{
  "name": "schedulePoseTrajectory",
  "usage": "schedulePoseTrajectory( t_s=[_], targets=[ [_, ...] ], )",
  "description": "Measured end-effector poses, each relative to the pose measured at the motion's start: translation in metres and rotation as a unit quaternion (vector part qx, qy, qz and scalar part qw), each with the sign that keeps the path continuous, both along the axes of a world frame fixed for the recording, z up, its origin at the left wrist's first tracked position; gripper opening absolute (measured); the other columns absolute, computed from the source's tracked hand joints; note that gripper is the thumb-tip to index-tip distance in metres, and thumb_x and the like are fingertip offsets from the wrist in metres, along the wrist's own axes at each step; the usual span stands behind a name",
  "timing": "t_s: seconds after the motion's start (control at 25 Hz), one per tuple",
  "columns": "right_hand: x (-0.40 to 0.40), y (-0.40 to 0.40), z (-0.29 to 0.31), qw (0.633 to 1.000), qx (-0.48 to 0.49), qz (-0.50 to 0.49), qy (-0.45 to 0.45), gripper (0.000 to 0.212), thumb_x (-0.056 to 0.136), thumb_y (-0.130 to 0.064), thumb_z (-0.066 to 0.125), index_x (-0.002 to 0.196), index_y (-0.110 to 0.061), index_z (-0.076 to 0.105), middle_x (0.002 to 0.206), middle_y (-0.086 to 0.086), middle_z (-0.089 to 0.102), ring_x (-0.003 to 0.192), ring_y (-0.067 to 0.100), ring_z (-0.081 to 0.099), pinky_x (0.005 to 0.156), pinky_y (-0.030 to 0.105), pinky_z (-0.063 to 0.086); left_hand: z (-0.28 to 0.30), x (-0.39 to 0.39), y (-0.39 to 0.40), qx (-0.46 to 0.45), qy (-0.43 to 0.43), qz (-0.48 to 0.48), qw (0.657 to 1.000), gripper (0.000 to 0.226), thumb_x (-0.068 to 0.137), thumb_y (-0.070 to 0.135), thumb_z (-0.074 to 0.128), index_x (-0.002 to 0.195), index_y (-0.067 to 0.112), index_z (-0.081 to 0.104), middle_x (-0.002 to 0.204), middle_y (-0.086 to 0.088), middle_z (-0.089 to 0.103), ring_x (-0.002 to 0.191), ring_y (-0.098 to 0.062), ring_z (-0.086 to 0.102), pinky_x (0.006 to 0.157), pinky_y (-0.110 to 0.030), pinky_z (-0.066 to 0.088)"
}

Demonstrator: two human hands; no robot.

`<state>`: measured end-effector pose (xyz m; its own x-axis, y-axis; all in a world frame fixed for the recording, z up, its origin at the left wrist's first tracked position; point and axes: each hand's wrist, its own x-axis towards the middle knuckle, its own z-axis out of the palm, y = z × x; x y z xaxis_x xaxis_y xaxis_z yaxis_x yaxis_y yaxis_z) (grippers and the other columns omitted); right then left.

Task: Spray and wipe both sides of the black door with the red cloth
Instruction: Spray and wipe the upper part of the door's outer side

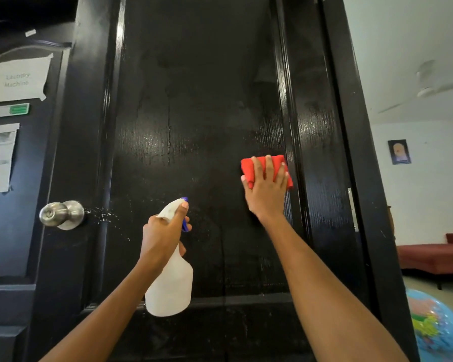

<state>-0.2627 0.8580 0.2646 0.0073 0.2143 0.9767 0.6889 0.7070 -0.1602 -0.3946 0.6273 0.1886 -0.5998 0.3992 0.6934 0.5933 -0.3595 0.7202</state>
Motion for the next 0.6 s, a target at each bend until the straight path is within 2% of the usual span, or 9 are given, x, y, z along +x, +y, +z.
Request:
schedulePoseTrajectory(
  t_s=[0.12,0.24,0.32,0.36,0.44,0.48,0.6],
  targets=[
    [-0.023,-0.011,-0.033,0.982,0.122,0.029,-0.141,0.068,0.096,-0.057,0.052,0.157,-0.033,0.036,0.166,0.007,0.028,0.153,0.047,0.017,0.122,0.064,0.019,-0.005,0.000,0.004,0.003,-0.006,0.001,1.000,0.046,0.098,0.052,0.055,0.085,0.011,0.071,0.084,0.001,0.075,0.044,-0.022,0.061,0.054,-0.028,0.053],
    [-0.017,-0.009,-0.100,0.925,0.205,0.035,-0.319,0.069,0.098,-0.058,0.052,0.160,-0.038,0.027,0.170,0.003,0.020,0.157,0.041,0.007,0.126,0.059,0.009,-0.016,0.011,0.015,-0.009,-0.020,-0.003,1.000,0.047,0.097,0.052,0.056,0.082,0.010,0.072,0.081,0.000,0.076,0.043,-0.023,0.061,0.056,-0.028,0.053],
    [0.013,0.010,-0.125,0.901,0.228,0.022,-0.367,0.070,0.099,-0.059,0.052,0.160,-0.040,0.025,0.171,0.001,0.017,0.158,0.037,0.005,0.127,0.058,0.008,-0.025,0.018,0.019,-0.022,-0.024,-0.007,0.999,0.046,0.097,0.053,0.056,0.083,0.012,0.071,0.083,0.000,0.075,0.044,-0.022,0.062,0.057,-0.028,0.053],
    [0.032,0.019,-0.130,0.907,0.224,0.016,-0.356,0.069,0.098,-0.060,0.053,0.159,-0.039,0.029,0.170,0.001,0.020,0.157,0.037,0.008,0.126,0.058,0.012,-0.030,0.022,0.022,-0.031,-0.025,-0.013,0.999,0.044,0.097,0.053,0.056,0.084,0.013,0.071,0.084,0.001,0.075,0.044,-0.021,0.062,0.057,-0.028,0.053],
    [0.068,0.037,-0.135,0.941,0.187,-0.004,-0.283,0.065,0.097,-0.062,0.053,0.155,-0.037,0.040,0.168,0.001,0.026,0.156,0.037,0.016,0.121,0.061,0.022,-0.042,0.026,0.026,-0.046,-0.024,-0.023,0.998,0.043,0.097,0.052,0.055,0.086,0.013,0.070,0.085,0.001,0.075,0.045,-0.020,0.061,0.057,-0.027,0.053],
    [0.084,0.043,-0.139,0.960,0.145,-0.013,-0.238,0.065,0.098,-0.064,0.050,0.156,-0.036,0.039,0.169,0.001,0.025,0.156,0.037,0.016,0.120,0.062,0.024,-0.048,0.027,0.028,-0.050,-0.024,-0.028,0.998,0.044,0.098,0.052,0.055,0.086,0.013,0.070,0.086,0.000,0.075,0.045,-0.020,0.061,0.057,-0.027,0.053],
    [0.084,0.039,-0.161,0.996,0.020,-0.022,-0.079,0.069,0.100,-0.063,0.042,0.161,-0.035,0.026,0.170,0.003,0.016,0.156,0.038,0.013,0.125,0.061,0.015,-0.062,0.029,0.030,-0.060,-0.032,-0.038,0.997,0.045,0.097,0.052,0.055,0.087,0.011,0.070,0.087,0.000,0.075,0.044,-0.020,0.060,0.055,-0.026,0.053]
  ],
)
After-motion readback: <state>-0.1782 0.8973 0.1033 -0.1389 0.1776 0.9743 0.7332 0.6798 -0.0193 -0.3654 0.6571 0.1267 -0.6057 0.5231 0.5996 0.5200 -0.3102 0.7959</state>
